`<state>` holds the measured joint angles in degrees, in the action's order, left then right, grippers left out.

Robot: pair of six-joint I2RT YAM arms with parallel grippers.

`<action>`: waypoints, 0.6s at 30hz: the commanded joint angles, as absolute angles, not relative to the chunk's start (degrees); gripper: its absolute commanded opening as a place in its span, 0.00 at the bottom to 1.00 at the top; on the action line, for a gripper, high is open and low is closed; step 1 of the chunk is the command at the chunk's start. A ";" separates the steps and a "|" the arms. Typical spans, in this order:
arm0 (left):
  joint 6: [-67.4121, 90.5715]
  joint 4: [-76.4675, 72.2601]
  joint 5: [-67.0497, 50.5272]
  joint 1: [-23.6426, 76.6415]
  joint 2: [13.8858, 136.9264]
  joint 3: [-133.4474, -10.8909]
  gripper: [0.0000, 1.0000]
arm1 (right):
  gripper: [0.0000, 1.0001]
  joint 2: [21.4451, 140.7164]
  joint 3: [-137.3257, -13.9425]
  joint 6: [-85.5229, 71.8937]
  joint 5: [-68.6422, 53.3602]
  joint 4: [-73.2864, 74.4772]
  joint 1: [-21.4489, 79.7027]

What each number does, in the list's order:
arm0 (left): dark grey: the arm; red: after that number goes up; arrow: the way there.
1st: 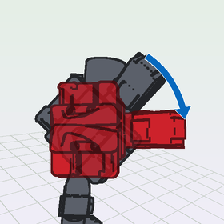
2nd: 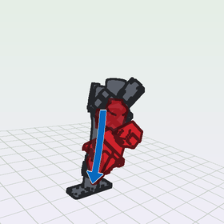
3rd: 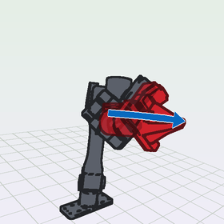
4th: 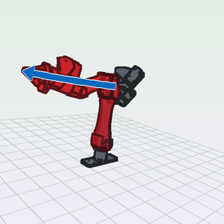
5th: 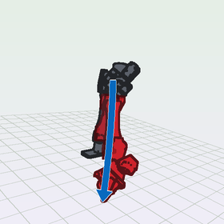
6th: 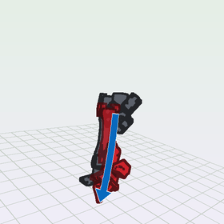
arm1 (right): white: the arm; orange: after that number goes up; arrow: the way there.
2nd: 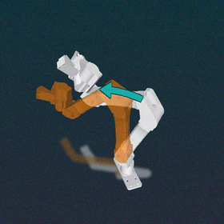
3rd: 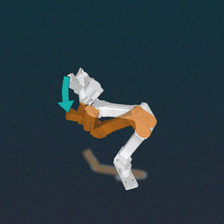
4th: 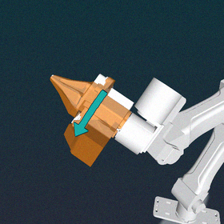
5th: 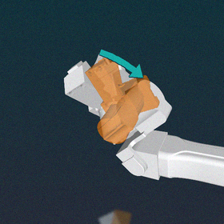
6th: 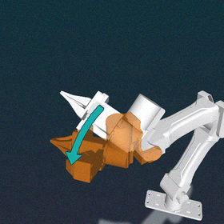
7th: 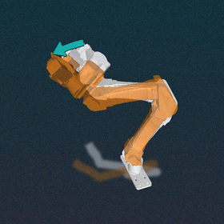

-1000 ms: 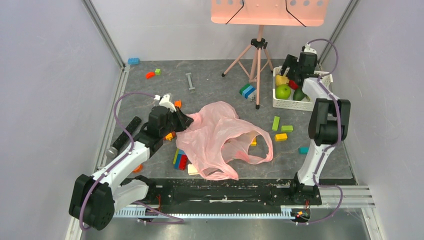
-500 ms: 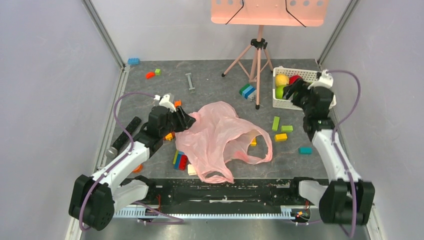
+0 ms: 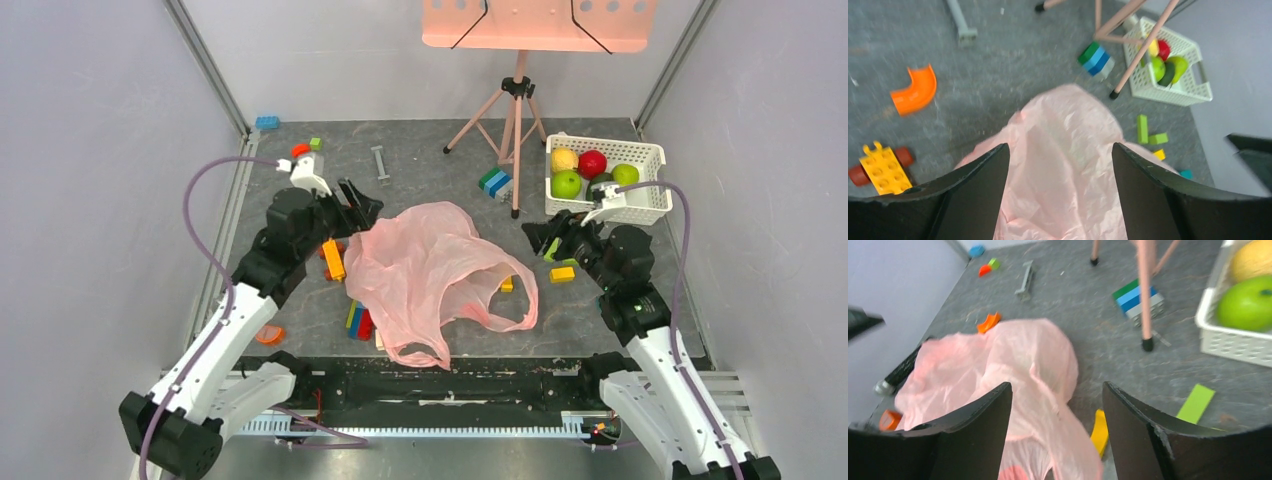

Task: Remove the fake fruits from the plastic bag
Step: Adjust the plastic bag at the center of the board.

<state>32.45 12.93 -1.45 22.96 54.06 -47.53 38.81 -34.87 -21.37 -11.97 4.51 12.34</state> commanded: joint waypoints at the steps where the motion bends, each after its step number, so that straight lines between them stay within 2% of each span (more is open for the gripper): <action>1: 26.22 20.58 1.37 22.93 52.03 -56.97 0.82 | 0.66 38.28 -31.81 -19.66 -20.74 5.43 15.75; 3: 25.62 22.96 0.28 22.96 52.02 -59.41 0.81 | 0.63 38.27 -31.12 -18.24 -22.18 5.49 17.80; 7: 26.83 24.61 -4.80 26.61 51.89 -60.38 0.69 | 0.57 38.37 -30.01 -16.85 -23.80 5.79 21.57; 13: 27.64 27.69 21.91 58.52 56.28 -62.72 0.64 | 0.51 39.33 -27.38 -17.27 -16.36 7.81 23.44; 18: 30.89 25.79 35.23 76.08 60.80 -62.67 0.57 | 0.50 39.47 -27.00 -19.62 -4.43 12.47 23.42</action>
